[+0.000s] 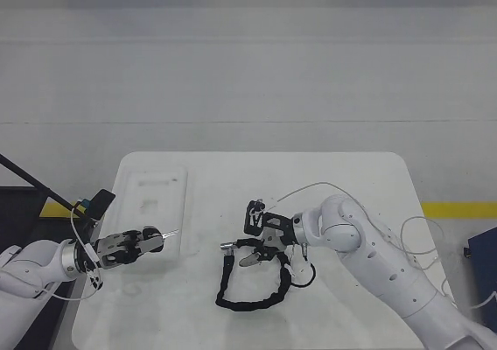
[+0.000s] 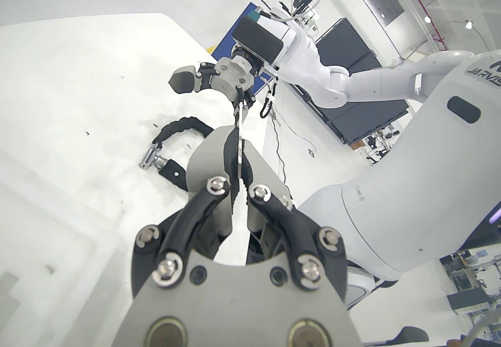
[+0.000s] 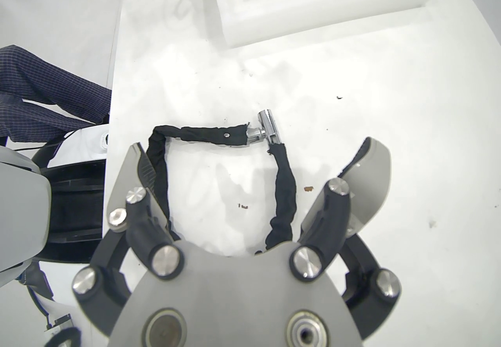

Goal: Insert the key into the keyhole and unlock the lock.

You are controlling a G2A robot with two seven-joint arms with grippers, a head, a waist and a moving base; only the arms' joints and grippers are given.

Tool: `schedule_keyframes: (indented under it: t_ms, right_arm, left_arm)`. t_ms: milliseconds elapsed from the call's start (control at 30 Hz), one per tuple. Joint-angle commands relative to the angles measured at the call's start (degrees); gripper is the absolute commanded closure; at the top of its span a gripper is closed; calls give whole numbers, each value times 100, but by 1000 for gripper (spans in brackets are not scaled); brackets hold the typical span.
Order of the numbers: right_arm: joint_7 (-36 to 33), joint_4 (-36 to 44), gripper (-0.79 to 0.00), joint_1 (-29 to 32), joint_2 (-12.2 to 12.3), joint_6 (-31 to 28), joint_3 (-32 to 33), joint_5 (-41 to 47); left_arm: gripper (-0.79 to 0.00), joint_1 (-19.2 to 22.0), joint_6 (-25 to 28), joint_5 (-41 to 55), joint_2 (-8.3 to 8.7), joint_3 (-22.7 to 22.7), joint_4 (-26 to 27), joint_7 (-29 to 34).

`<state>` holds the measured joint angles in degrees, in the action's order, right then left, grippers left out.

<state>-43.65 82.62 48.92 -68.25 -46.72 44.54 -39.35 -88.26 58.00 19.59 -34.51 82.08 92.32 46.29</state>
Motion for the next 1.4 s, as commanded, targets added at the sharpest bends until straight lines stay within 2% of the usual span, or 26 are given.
schedule_keyframes:
  t_ms: [0, 100, 133, 267, 367, 433, 567, 600, 633, 733, 767, 867, 1133, 1200, 1267, 1367]
  right_arm:
    - [0, 0, -785, 0, 0, 0, 0, 0]
    - [-6, 2, -785, 7, 1, 38, 0, -29]
    - [-205, 9, -785, 11, 13, 277, -12, -221]
    - [-1652, 150, -785, -179, 26, 872, -171, 203]
    - [-2366, 396, -785, -384, 8, 1209, -281, 431]
    - [-2756, 617, -785, -530, -10, 1626, -420, -52]
    - [-2953, 726, -776, -643, -108, 1701, -761, 34]
    - [-3005, 719, -622, -698, -142, 1746, -864, 2]
    - [-2985, 687, -526, -736, -182, 1745, -958, 68]
    - [-2954, 427, -496, -941, -299, 1805, -1190, 16]
    - [-2942, 351, -496, -1013, -341, 1863, -1272, -69]
    - [-2792, 82, -603, -1193, -480, 2024, -1505, -291]
    - [-2553, -414, -705, -1552, -818, 2216, -1941, -555]
    - [-2513, -533, -770, -1615, -883, 2253, -2008, -628]
    - [-2482, -670, -751, -1663, -953, 2255, -2090, -682]
    - [-2498, -850, -646, -1753, -1073, 2282, -2235, -795]
  left_arm:
    - [0, 0, 0, 0, 0, 0, 0, 0]
    - [0, 0, 0, 0, 0, 0, 0, 0]
    - [0, 0, 0, 0, 0, 0, 0, 0]
    - [0, 0, 0, 0, 0, 0, 0, 0]
    - [0, 0, 0, 0, 0, 0, 0, 0]
    - [0, 0, 0, 0, 0, 0, 0, 0]
    - [0, 0, 0, 0, 0, 0, 0, 0]
    - [0, 0, 0, 0, 0, 0, 0, 0]
    - [0, 0, 0, 0, 0, 0, 0, 0]
    - [0, 0, 0, 0, 0, 0, 0, 0]
    - [0, 0, 0, 0, 0, 0, 0, 0]
    - [0, 0, 0, 0, 0, 0, 0, 0]
    - [0, 0, 0, 0, 0, 0, 0, 0]
    - [0, 0, 0, 0, 0, 0, 0, 0]
    - [0, 0, 0, 0, 0, 0, 0, 0]
    - [0, 0, 0, 0, 0, 0, 0, 0]
